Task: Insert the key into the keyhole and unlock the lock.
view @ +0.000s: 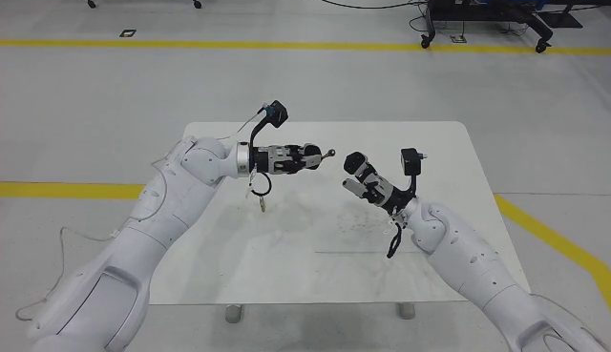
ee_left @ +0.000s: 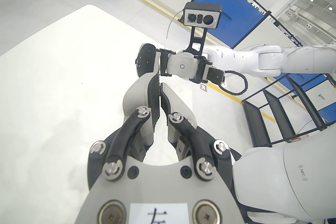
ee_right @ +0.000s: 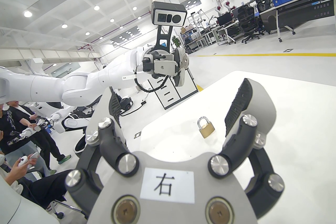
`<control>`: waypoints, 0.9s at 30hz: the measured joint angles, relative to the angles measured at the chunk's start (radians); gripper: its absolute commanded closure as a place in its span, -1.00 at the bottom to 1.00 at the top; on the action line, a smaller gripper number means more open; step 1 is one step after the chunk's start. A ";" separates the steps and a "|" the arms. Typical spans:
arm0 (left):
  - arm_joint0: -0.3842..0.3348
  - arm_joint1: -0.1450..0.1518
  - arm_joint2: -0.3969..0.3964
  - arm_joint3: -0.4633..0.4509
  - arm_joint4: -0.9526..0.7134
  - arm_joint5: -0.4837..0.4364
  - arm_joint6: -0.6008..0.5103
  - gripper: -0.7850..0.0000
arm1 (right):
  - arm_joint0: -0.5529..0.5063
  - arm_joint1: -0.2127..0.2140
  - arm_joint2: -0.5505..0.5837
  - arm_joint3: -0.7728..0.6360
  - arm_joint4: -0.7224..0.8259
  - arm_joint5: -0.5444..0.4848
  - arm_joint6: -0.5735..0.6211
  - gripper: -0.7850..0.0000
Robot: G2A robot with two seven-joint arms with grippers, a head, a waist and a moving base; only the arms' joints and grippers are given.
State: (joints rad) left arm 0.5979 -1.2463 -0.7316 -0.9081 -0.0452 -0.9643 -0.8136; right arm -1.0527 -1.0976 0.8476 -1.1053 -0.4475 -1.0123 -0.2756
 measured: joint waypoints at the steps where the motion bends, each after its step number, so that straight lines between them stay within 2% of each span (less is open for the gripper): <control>1: 0.000 0.000 0.000 0.000 0.000 0.000 0.000 1.00 | 0.000 0.000 0.000 0.000 0.000 0.000 0.000 -1.00; 5: 0.004 0.002 -0.002 -0.015 0.024 0.014 0.012 1.00 | -0.005 0.001 0.003 -0.001 -0.007 0.010 0.007 -1.00; 12: -0.004 0.012 -0.002 -0.115 0.220 0.066 0.003 1.00 | -0.086 0.033 0.080 -0.033 -0.101 0.062 0.093 -1.00; 27: 0.000 0.012 0.000 -0.118 0.227 0.077 0.005 1.00 | -0.086 0.033 0.084 -0.030 -0.101 0.070 0.096 -1.00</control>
State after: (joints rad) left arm 0.5982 -1.2338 -0.7320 -1.0262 0.1817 -0.8872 -0.8091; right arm -1.1383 -1.0643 0.9316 -1.1357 -0.5489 -0.9421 -0.1797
